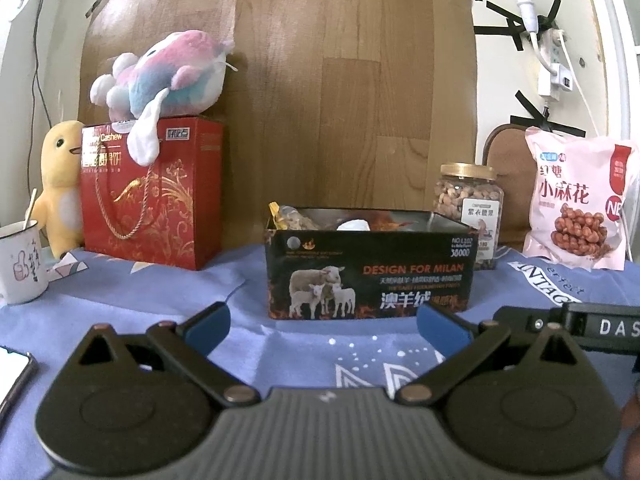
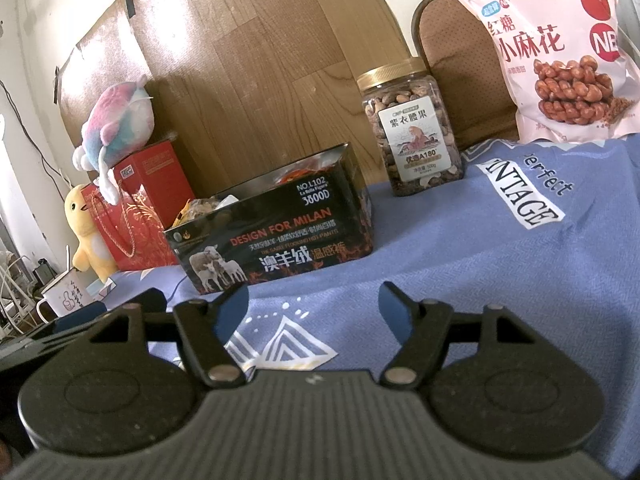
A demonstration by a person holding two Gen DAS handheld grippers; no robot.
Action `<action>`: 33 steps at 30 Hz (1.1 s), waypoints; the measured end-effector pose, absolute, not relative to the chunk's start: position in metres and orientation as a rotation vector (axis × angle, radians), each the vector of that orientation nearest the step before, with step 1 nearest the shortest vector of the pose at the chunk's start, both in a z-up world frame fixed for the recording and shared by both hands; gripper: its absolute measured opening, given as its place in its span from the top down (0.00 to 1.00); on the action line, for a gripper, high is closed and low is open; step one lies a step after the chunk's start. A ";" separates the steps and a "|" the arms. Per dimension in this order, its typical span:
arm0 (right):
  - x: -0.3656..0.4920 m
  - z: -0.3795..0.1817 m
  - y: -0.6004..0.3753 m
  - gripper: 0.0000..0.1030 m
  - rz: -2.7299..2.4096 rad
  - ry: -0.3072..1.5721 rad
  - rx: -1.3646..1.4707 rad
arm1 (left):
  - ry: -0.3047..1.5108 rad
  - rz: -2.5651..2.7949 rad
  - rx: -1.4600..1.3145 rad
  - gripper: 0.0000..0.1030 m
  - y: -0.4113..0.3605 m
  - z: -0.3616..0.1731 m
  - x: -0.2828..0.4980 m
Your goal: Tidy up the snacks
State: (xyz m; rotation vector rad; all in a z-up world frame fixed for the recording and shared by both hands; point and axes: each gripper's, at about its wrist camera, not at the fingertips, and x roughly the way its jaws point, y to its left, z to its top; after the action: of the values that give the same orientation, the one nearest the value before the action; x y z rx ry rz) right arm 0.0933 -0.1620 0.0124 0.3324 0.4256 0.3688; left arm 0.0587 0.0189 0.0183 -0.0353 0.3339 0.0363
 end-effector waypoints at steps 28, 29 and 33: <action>0.094 0.012 -0.161 0.27 0.406 0.434 0.328 | 0.496 0.197 -0.034 0.00 0.030 0.021 0.066; 0.093 0.012 -0.161 0.27 0.406 0.433 0.328 | 0.496 0.200 -0.027 0.00 0.029 0.022 0.065; 0.093 0.012 -0.161 0.27 0.406 0.434 0.329 | 0.503 0.200 0.000 0.00 0.024 0.023 0.064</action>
State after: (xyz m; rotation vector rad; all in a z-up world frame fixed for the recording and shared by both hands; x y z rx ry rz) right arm 0.0934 -0.1612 0.0118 0.3286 0.4341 0.4058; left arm 0.0638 0.0239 0.0231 -0.0001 0.5035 0.1997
